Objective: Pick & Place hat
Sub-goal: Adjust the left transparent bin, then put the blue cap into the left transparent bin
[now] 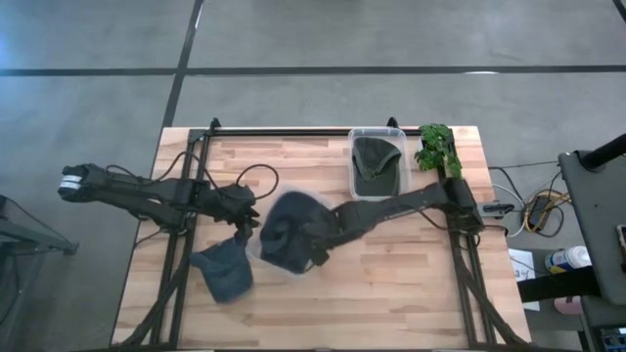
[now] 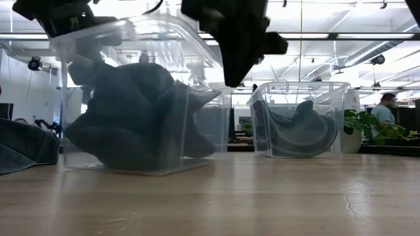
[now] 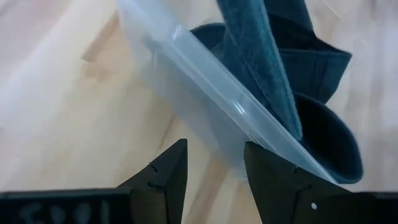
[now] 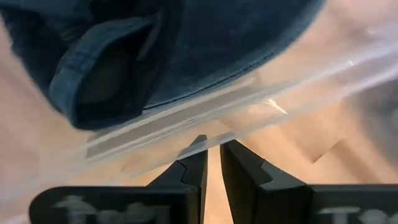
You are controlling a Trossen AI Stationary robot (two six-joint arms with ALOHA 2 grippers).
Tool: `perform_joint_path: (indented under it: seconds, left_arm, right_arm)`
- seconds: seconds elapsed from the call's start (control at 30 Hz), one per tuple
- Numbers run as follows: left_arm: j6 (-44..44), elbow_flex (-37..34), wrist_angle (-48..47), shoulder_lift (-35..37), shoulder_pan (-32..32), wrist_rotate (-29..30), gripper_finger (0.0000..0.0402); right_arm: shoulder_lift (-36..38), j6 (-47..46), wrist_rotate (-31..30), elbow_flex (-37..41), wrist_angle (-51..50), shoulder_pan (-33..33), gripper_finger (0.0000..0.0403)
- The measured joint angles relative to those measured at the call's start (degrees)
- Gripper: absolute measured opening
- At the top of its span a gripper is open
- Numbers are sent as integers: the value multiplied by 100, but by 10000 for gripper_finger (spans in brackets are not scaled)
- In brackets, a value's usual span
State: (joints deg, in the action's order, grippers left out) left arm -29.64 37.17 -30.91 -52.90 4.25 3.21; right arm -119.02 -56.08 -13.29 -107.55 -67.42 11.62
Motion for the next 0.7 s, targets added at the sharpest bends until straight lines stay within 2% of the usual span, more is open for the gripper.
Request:
perform_joint_path:
  seconds: [0.27, 0.47, 0.7]
  left_arm:
    - [442, 8, -67, 0, -28, 1082, 153]
    - [408, 321, -476, 116, -29, 1108, 153]
    - [425, 1000, -1059, 394, -24, 1115, 153]
  right_arm:
    - [34, 664, -411, -68, -168, -556, 43]
    - [373, 684, -885, -98, -707, -541, 43]
    - [988, 761, -1413, -98, -724, -7, 43]
